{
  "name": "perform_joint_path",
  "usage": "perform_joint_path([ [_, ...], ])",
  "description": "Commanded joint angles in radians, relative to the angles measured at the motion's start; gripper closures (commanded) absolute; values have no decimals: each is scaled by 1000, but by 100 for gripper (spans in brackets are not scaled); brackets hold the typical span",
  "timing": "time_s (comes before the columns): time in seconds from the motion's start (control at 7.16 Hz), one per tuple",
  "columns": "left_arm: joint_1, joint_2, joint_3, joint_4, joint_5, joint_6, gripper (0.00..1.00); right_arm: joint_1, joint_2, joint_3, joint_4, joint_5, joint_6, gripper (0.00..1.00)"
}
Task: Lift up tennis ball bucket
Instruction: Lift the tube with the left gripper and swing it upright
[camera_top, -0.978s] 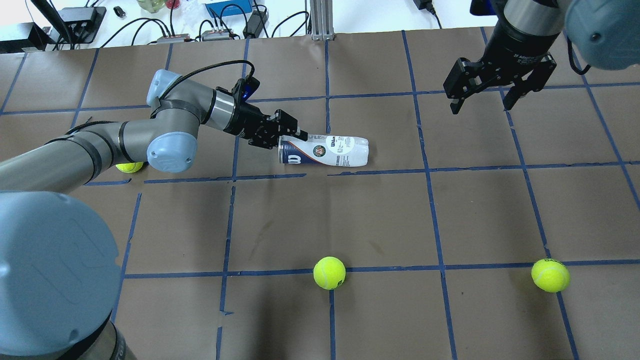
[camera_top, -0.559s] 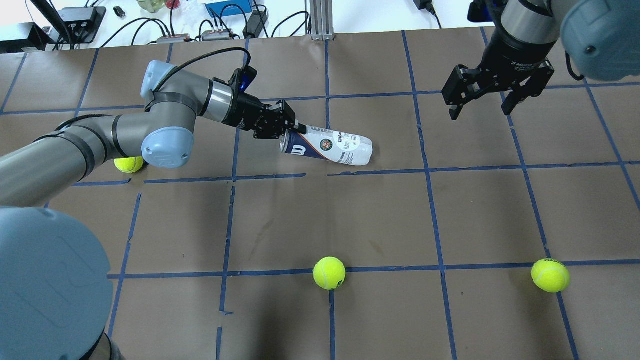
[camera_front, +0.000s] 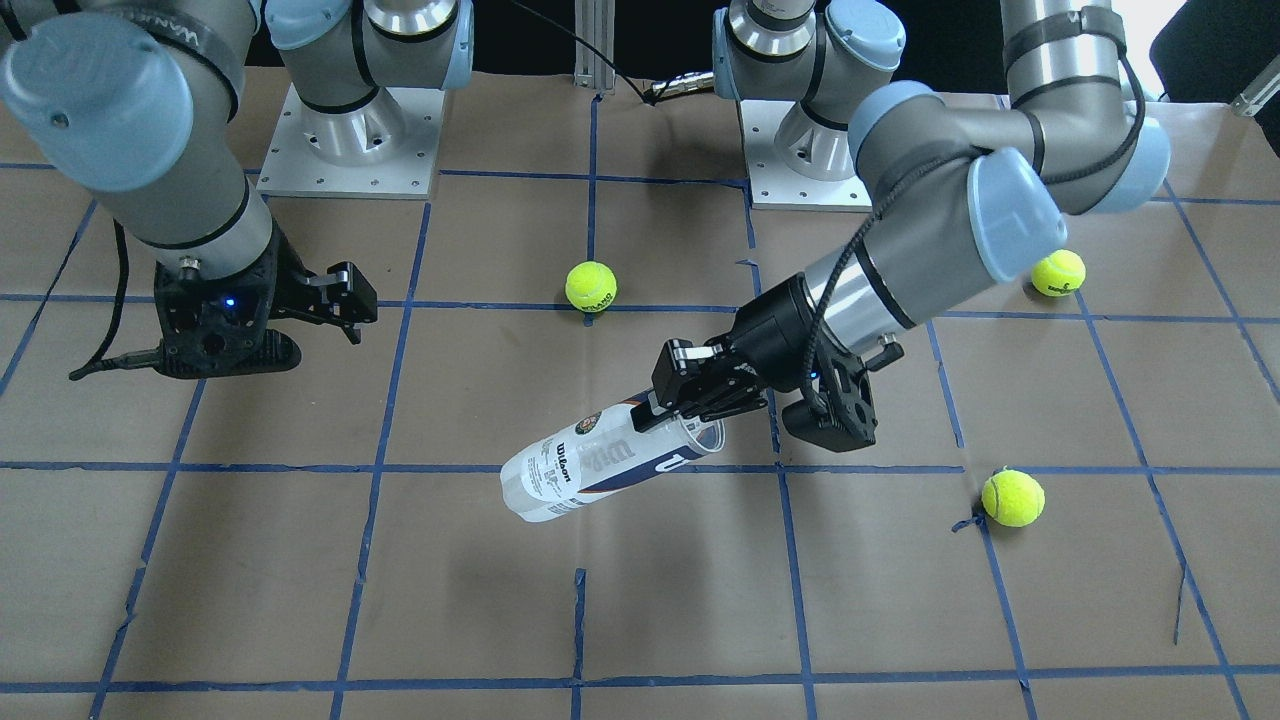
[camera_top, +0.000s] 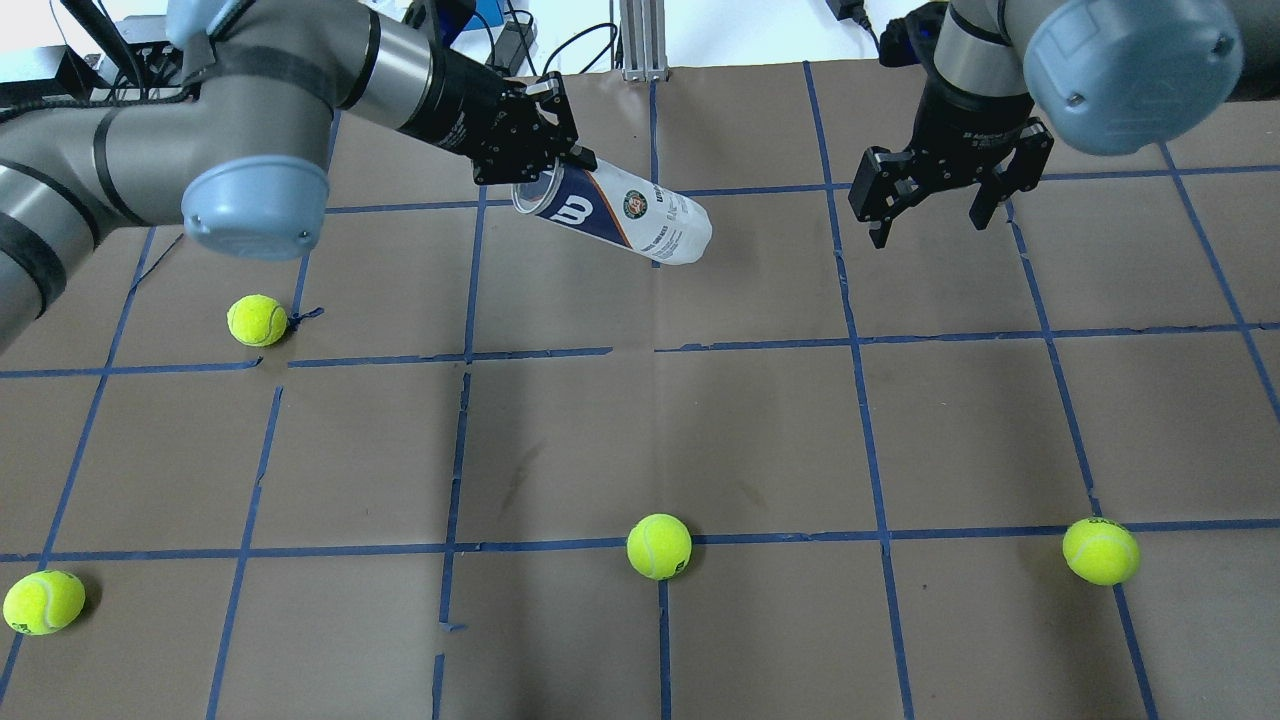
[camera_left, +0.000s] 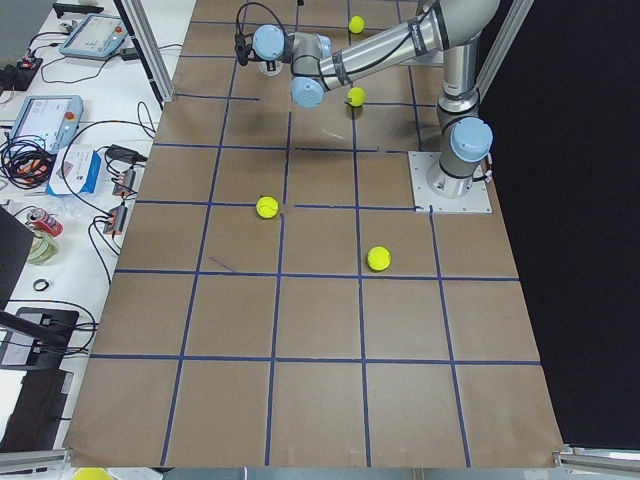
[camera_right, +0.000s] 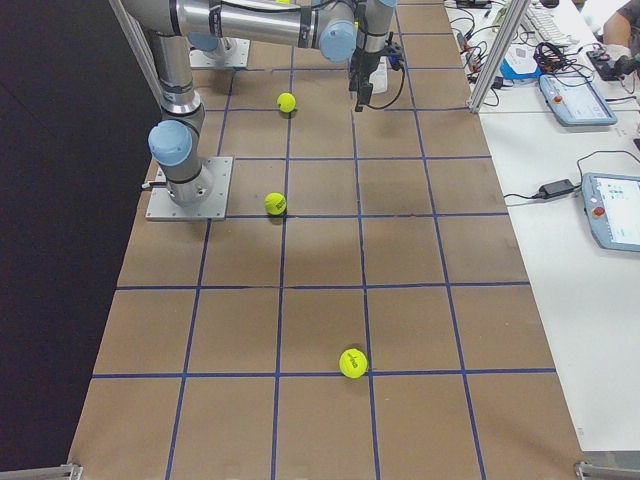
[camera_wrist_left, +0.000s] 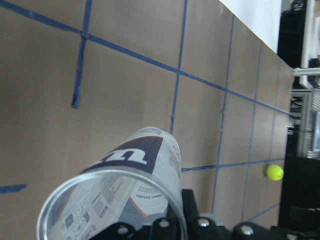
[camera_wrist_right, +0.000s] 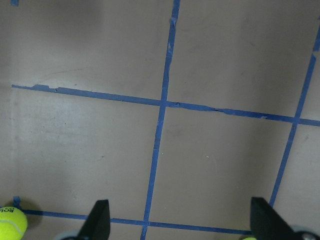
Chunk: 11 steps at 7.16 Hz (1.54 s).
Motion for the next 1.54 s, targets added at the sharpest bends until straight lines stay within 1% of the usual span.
perform_joint_path([
  [0.0,-127,-60,228,-133,401,4,99,-8,-6,7,-12,-48,2,0],
  [0.14,-148,-104,287,-152,483,15,99,-8,-5,8,-15,-38,4,0],
  [0.28,-149,-135,295,-169,545,67,99,-8,-5,4,-11,-38,2,0],
  [0.42,-152,-151,304,-169,564,135,98,-25,-9,7,-8,-49,-10,0],
  [0.56,-170,-174,292,-166,558,159,96,-37,-12,10,3,-43,-8,0],
  [0.7,-211,-221,301,-154,562,164,96,-36,-5,11,0,-37,-10,0],
  [0.84,-218,-246,297,-125,567,227,98,-37,-5,10,3,-37,-10,0],
  [0.98,-218,-238,289,-128,567,275,97,-37,-3,10,3,-37,-8,0],
  [1.12,-218,-244,286,-131,574,277,97,-37,4,10,-14,-38,-11,0],
  [1.26,-218,-238,289,-140,637,323,97,-37,17,10,8,-38,-11,0],
  [1.4,-218,-244,289,-146,665,373,97,-39,6,11,9,-43,-17,0],
])
